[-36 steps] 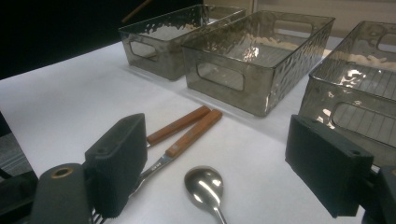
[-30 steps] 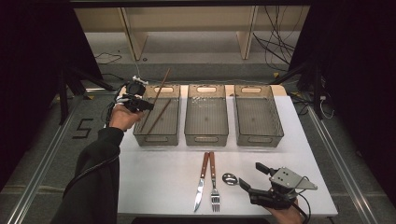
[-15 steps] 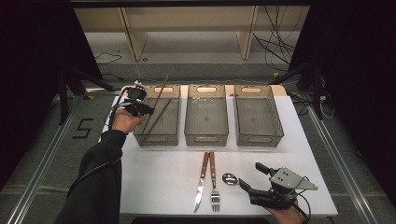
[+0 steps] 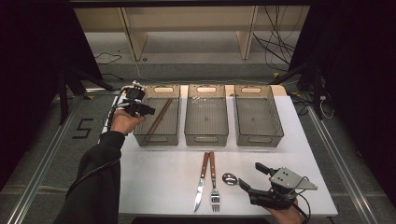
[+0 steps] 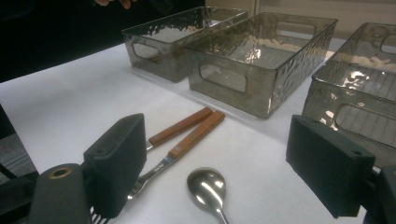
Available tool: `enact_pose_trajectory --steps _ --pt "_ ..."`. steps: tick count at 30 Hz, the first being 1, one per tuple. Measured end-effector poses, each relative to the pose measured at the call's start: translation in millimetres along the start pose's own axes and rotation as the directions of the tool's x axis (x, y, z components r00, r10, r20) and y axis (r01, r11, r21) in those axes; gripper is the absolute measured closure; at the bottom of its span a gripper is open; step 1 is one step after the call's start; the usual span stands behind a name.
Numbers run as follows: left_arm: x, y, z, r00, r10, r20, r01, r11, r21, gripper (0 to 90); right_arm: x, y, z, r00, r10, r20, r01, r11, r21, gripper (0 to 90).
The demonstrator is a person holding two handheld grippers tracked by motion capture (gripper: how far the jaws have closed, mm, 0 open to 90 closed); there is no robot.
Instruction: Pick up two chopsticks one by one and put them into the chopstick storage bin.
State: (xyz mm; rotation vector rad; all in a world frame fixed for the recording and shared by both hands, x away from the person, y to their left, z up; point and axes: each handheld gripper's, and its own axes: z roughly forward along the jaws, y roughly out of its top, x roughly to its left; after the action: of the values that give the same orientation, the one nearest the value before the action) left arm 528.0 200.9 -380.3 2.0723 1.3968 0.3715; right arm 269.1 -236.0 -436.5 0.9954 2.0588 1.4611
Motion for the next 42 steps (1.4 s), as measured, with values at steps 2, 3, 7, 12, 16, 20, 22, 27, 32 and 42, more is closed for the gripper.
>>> enact_pose_trajectory --steps 2,3,7,12,16,20,22,27,32,42 --pt "-1.6 -0.3 -7.3 0.9999 0.001 0.017 0.0 0.9997 -0.025 61.8 0.1 0.0 -0.1 1.0 0.0 0.001 0.0 1.0 0.001 20.9" --pt "-2.6 -0.8 -11.1 0.9996 -0.006 0.027 0.007 0.9992 -0.039 59.2 0.0 0.0 0.0 1.0 -0.001 0.0 0.001 1.0 0.001 20.9" --pt "-8.1 -6.0 -25.8 0.999 0.0 0.045 0.004 0.9971 -0.076 46.6 -0.1 -0.1 0.2 1.0 -0.002 0.001 0.002 1.0 0.003 20.9" --pt "-15.3 -18.3 -42.4 0.9956 -0.002 0.094 0.013 0.9932 -0.116 34.2 0.1 -0.1 0.5 1.0 -0.001 0.002 0.001 1.0 0.005 20.9" --pt "-26.0 -31.6 -52.5 0.9922 0.026 0.122 -0.009 0.9901 -0.14 26.4 0.5 -0.1 0.7 1.0 -0.001 0.004 0.001 1.0 0.01 20.9" --pt "-37.1 -47.4 -60.4 0.9887 0.045 0.143 -0.021 0.9855 -0.169 25.0 0.6 -0.2 0.9 1.0 -0.001 0.005 0.001 1.0 0.011 20.9" --pt "-41.0 -54.7 -63.7 0.9875 0.045 0.151 -0.016 0.982 -0.188 25.0 0.7 -0.2 1.1 1.0 -0.003 0.004 0.003 1.0 0.012 20.9" --pt "-50.3 -70.4 -67.6 0.9832 0.065 0.171 -0.026 0.9749 -0.221 24.3 0.9 -0.5 1.7 1.0 -0.006 0.002 0.006 1.0 0.014 20.9" --pt "-50.5 -81.5 -64.1 0.9811 0.075 0.178 -0.032 0.9721 -0.232 23.2 1.7 -0.5 1.9 1.0 -0.009 0.001 0.009 1.0 0.021 20.9" --pt "-50.9 -99.2 -66.6 0.9808 0.072 0.181 -0.022 0.9644 -0.263 22.0 2.1 -0.9 2.4 0.9999 -0.01 -0.004 0.01 1.0 0.028 20.8"
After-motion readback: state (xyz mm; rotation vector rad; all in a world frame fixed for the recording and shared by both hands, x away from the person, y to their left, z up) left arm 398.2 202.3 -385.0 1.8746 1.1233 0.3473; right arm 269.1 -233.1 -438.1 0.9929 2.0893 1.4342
